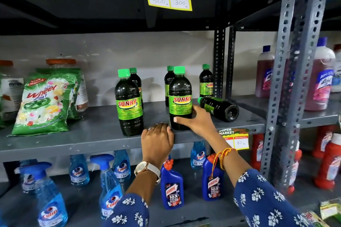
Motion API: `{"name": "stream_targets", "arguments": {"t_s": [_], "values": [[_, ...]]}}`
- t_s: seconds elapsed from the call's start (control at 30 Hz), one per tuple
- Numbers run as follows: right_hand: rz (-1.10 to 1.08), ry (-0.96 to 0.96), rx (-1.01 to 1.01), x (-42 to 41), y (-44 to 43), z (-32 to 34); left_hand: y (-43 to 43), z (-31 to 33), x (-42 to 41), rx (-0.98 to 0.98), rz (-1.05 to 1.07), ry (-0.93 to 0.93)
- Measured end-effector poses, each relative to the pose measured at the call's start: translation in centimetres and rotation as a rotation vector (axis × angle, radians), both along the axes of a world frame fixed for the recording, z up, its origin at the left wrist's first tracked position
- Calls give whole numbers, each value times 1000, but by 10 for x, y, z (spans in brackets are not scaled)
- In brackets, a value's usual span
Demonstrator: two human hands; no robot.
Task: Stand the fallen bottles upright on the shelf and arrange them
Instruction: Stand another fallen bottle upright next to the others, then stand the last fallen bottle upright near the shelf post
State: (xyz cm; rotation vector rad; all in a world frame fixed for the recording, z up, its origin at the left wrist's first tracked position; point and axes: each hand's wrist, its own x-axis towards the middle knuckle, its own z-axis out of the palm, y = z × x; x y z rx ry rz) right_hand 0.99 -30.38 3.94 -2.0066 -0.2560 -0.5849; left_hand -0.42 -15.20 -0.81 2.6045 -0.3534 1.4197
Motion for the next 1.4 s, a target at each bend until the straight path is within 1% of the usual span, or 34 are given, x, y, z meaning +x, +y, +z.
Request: {"name": "stream_targets", "arguments": {"t_s": [0.53,0.67,0.73,0.8,0.83,0.87,0.93,0.97,1.0,1.03,1.1,1.17,1.2,1.33,1.37,1.4], "values": [[46,3,-3,-3,-1,1,1,-2,1,9,-6,15],[53,2,6,-3,-1,0,1,-1,0,10,-6,55],[63,19,5,-5,-1,0,1,0,-2,5,-20,94],[69,60,8,-9,-2,1,0,2,-3,-2,-42,83],[59,80,54,-14,-5,4,-1,2,-3,-37,-63,65],[48,73,124,-19,-10,8,-1,2,-5,-119,-100,47],[1,-47,208,-29,-28,22,-6,0,-10,-336,-203,-50],[-53,-109,203,-33,-40,31,-10,-3,-14,-383,-251,-130],[-128,-166,177,-35,-54,40,-18,-5,-19,-370,-295,-215],[-221,-208,135,-35,-68,49,-28,-5,-24,-306,-346,-283],[-350,-186,14,-28,-92,66,-54,3,-30,-160,-451,-300],[-374,-72,-197,-16,-104,79,-84,18,-31,-67,-490,-204],[-387,-3,-324,-9,-107,81,-99,24,-30,-34,-475,-130],[-490,274,-797,19,-100,72,-129,22,-19,45,-325,124],[-505,343,-882,25,-98,68,-130,18,-16,54,-266,145],[-512,387,-926,32,-96,63,-130,15,-14,67,-217,149]]}}
